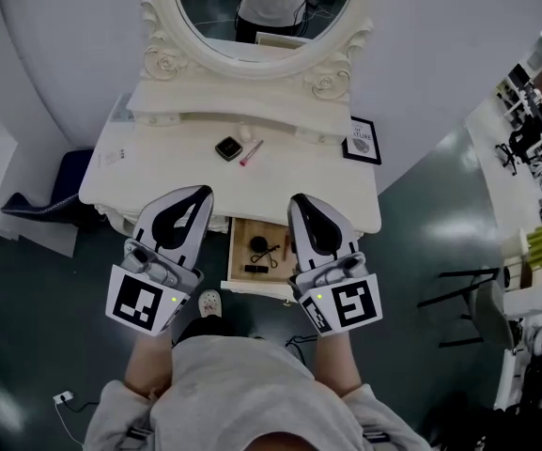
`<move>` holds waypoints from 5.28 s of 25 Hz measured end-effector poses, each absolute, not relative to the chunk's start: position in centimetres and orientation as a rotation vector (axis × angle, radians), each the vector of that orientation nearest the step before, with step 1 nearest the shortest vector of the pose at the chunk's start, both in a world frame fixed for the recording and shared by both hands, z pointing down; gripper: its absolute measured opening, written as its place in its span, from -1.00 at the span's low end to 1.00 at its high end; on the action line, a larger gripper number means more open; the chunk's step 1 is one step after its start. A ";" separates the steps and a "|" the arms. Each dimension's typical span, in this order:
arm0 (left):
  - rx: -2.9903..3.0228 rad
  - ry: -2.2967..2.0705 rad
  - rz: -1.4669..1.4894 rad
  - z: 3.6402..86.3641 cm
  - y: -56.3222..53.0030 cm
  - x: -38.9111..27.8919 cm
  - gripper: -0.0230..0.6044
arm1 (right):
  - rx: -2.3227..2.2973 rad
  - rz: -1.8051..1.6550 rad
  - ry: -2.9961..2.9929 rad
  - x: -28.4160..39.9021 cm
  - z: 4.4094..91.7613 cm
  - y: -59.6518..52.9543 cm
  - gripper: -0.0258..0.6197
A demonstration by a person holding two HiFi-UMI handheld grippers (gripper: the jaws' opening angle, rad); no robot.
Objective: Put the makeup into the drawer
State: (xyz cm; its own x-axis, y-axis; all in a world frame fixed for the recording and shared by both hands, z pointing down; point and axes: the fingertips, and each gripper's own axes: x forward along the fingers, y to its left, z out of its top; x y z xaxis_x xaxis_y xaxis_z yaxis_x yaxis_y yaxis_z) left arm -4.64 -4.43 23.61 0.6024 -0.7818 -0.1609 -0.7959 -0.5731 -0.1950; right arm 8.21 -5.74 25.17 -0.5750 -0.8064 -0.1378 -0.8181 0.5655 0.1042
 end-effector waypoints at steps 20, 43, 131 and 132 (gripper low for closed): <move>-2.650 1.207 0.097 25.2 -14.6 -8.8 -0.88 | -1.549 0.177 2.721 4.1 27.8 -15.7 -0.83; -2.767 1.183 0.025 30.4 -21.3 -11.7 -0.88 | -1.790 -0.250 2.873 1.8 39.2 -24.5 -0.83; -2.780 1.210 0.133 30.4 -17.1 -7.8 -0.88 | -1.924 -0.737 2.595 7.4 44.9 -21.8 -0.83; -2.781 1.197 0.110 30.5 -16.6 -7.6 -0.88 | -1.917 -0.728 2.597 7.6 44.6 -21.4 -0.83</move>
